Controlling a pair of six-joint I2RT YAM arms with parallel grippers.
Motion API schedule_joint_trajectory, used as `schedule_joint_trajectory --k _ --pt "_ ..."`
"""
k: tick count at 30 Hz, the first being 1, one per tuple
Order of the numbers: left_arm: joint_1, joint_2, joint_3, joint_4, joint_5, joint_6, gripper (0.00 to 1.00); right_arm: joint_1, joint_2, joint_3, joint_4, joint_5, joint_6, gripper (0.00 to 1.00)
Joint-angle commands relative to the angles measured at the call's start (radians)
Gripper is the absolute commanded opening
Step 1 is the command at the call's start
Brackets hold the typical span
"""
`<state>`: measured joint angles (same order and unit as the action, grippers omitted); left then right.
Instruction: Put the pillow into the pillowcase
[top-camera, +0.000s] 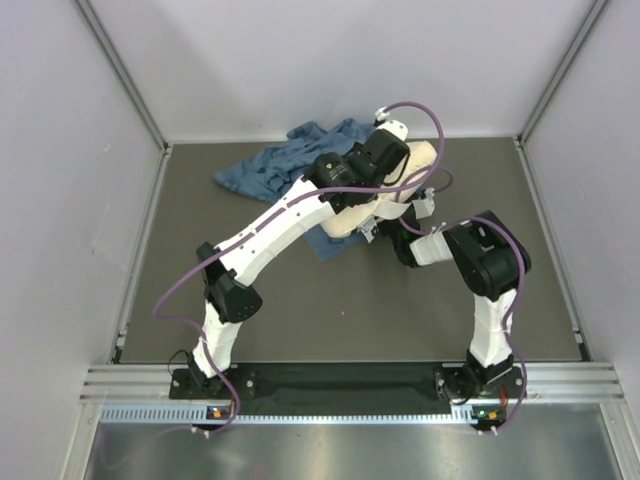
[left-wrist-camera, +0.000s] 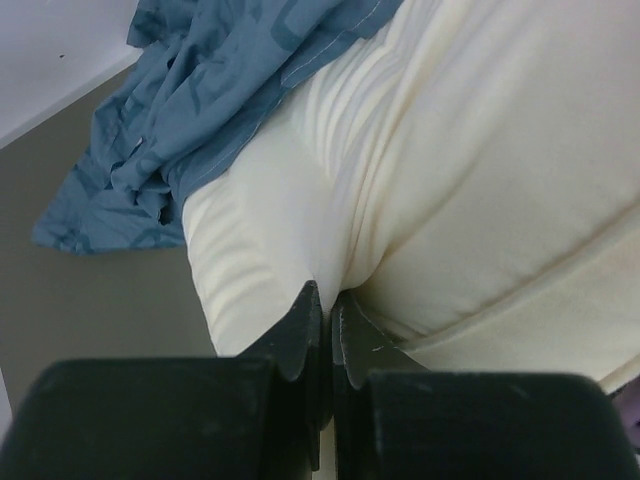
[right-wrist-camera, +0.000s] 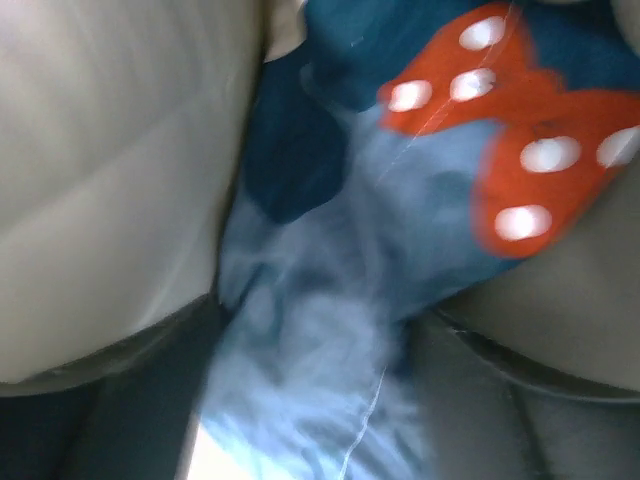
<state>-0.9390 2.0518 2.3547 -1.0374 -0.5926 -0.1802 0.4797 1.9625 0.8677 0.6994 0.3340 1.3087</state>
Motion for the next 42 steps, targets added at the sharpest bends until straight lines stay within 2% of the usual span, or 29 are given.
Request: schedule_joint_trajectory --k 1,3,4,5,6,9,16,21,25,32,35,39,40,42 --pt "-0.009 -0.133 0.008 0.068 -0.041 0.012 0.0 -0.05 0.096 0.057 -0.007 -0.112 -0.027 0.54" --pt "-0.009 -0.134 -0.005 0.066 -0.038 0.008 0.0 -0.084 0.134 0.073 0.201 -0.194 -0.045 0.29" --pt "-0.009 -0.137 -0.009 0.066 -0.038 0.008 0.0 -0.095 0.166 0.082 0.286 -0.27 -0.072 0.2" --pt "-0.009 -0.136 -0.017 0.063 -0.044 0.008 0.0 -0.113 0.177 0.085 0.416 -0.303 -0.081 0.05" --pt "-0.009 -0.139 -0.018 0.062 -0.045 0.007 0.0 -0.119 0.183 0.082 0.504 -0.328 -0.094 0.02" --pt "-0.009 -0.143 -0.031 0.057 -0.058 0.007 0.0 -0.151 0.205 0.053 0.76 -0.482 -0.111 0.0" --pt "-0.011 -0.14 -0.025 0.047 -0.056 -0.01 0.0 -0.162 0.129 -0.016 0.959 -0.671 -0.066 0.0" --pt "-0.032 -0.137 0.031 0.046 -0.076 -0.001 0.0 -0.127 -0.013 -0.056 0.957 -0.788 -0.095 0.0" --pt "-0.055 -0.145 0.142 0.066 -0.088 0.042 0.04 -0.128 -0.155 -0.024 0.95 -0.849 -0.031 0.0" --pt "-0.11 -0.2 0.135 0.186 -0.118 0.125 0.0 -0.127 -0.347 0.02 0.91 -0.915 0.037 0.0" --pt "-0.158 -0.203 0.13 0.241 -0.147 0.198 0.0 -0.125 -0.457 0.057 0.806 -0.935 0.02 0.0" --pt "-0.202 -0.2 0.13 0.304 -0.236 0.251 0.01 -0.122 -0.653 0.111 0.53 -0.963 -0.121 0.0" --pt "-0.202 -0.197 0.115 0.31 -0.246 0.252 0.01 -0.122 -0.68 0.117 0.394 -0.96 -0.152 0.0" --pt "-0.199 -0.197 0.056 0.335 -0.257 0.251 0.01 -0.115 -0.721 0.103 0.299 -0.963 -0.209 0.0"
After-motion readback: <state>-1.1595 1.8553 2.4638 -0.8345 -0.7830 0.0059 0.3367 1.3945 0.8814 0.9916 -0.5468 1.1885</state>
